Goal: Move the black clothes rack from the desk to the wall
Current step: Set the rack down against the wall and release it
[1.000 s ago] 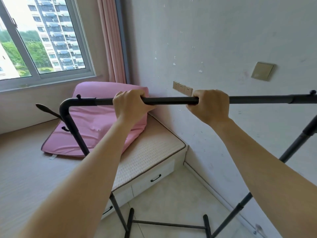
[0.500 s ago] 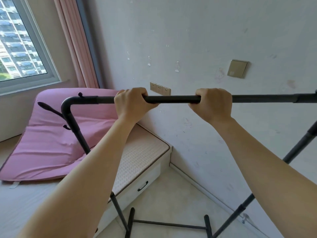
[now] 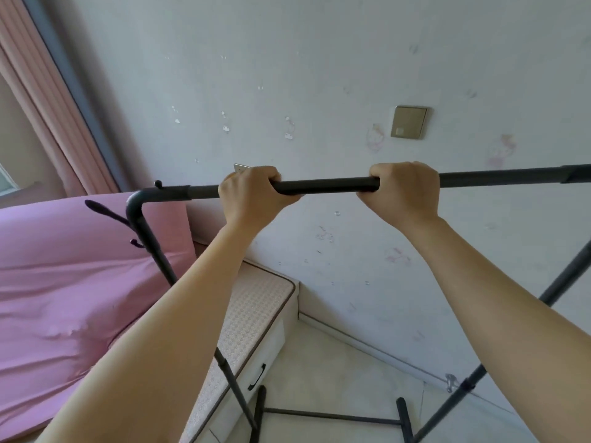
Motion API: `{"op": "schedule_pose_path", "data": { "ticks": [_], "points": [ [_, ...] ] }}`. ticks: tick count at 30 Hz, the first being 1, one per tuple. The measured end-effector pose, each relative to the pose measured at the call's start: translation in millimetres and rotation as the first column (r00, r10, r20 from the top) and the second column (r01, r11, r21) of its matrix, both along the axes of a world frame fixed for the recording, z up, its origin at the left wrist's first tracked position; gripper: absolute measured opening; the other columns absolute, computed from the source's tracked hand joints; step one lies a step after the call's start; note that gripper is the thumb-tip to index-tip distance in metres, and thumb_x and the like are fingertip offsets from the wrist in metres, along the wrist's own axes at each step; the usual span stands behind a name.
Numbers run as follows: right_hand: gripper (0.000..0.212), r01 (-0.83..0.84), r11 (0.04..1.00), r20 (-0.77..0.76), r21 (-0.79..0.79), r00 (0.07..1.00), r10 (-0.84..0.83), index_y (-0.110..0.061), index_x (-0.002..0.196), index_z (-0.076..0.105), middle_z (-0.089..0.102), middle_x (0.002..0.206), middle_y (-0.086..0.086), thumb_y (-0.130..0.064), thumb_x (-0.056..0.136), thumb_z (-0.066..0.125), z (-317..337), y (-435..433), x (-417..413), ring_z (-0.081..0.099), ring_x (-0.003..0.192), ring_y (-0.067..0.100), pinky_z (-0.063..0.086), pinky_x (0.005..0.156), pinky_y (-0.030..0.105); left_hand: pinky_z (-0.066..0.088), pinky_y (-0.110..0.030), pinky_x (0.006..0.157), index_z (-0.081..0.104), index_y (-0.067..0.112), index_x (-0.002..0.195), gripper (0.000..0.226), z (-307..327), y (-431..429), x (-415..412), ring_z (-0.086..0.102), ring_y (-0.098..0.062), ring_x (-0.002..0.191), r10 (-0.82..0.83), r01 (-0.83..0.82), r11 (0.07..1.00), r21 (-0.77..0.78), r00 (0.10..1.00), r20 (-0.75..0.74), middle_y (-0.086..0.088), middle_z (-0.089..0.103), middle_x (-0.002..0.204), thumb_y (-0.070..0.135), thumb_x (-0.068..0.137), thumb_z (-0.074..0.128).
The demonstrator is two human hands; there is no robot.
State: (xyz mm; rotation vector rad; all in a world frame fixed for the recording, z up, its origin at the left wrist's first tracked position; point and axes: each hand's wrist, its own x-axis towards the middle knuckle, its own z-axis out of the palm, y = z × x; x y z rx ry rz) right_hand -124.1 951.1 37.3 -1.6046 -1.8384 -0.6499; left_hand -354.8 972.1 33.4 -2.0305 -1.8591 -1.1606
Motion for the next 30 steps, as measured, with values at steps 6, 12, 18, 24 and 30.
{"op": "schedule_pose_path", "data": {
  "ticks": [6, 12, 18, 24, 30],
  "points": [
    [0.033, 0.086, 0.996, 0.004, 0.009, 0.996, -0.087, -0.016, 0.047, 0.037, 0.027, 0.037, 0.001, -0.016, 0.069, 0.062, -1, 19, 8, 0.018, 0.04, 0.021, 0.007, 0.047, 0.021, 0.035, -0.028, 0.06, 0.065, 0.021, 0.066, 0.045, -3, 45, 11, 0.056, -0.02, 0.065, -0.086, 0.086, 0.996, 0.007, 0.996, -0.001, 0.006, 0.063, 0.058, 0.065, 0.062, 0.069],
    [0.035, 0.155, 0.988, 0.016, 0.024, 0.988, -0.156, -0.016, 0.048, 0.034, 0.02, 0.038, -0.002, -0.012, 0.068, 0.062, -1, 42, 27, 0.015, 0.042, 0.021, 0.005, 0.048, 0.021, 0.03, -0.029, 0.061, 0.055, 0.019, 0.059, 0.045, -5, 84, 36, 0.052, -0.025, 0.063, -0.151, 0.151, 0.988, 0.02, 0.989, -0.003, 0.006, 0.05, 0.05, 0.06, 0.062, 0.073],
    [0.029, 0.191, 0.981, 0.01, 0.036, 0.982, -0.191, -0.014, 0.047, 0.04, 0.024, 0.038, 0.001, -0.009, 0.066, 0.062, 0, 74, 46, 0.016, 0.041, 0.022, 0.006, 0.047, 0.021, 0.026, -0.027, 0.059, 0.054, 0.019, 0.058, 0.041, -2, 122, 57, 0.049, -0.024, 0.059, -0.177, 0.177, 0.984, 0.023, 0.984, -0.015, 0.007, 0.041, 0.045, 0.054, 0.062, 0.075],
    [0.028, 0.216, 0.975, -0.007, 0.054, 0.976, -0.216, -0.013, 0.046, 0.042, 0.024, 0.038, 0.001, -0.01, 0.065, 0.063, 1, 102, 68, 0.016, 0.042, 0.023, 0.008, 0.047, 0.021, 0.031, -0.027, 0.056, 0.052, 0.018, 0.056, 0.044, 1, 160, 80, 0.05, -0.022, 0.056, -0.222, 0.222, 0.975, 0.016, 0.975, -0.023, 0.003, 0.049, 0.048, 0.056, 0.061, 0.074],
    [0.03, 0.242, 0.969, -0.01, 0.051, 0.97, -0.242, -0.012, 0.046, 0.043, 0.026, 0.037, 0.002, -0.01, 0.064, 0.067, 2, 122, 85, 0.018, 0.04, 0.023, 0.008, 0.046, 0.021, 0.03, -0.027, 0.055, 0.051, 0.018, 0.054, 0.044, 0, 188, 99, 0.048, -0.022, 0.053, -0.253, 0.253, 0.966, 0.047, 0.967, -0.004, 0.004, 0.046, 0.045, 0.055, 0.06, 0.074]
  ]
}}
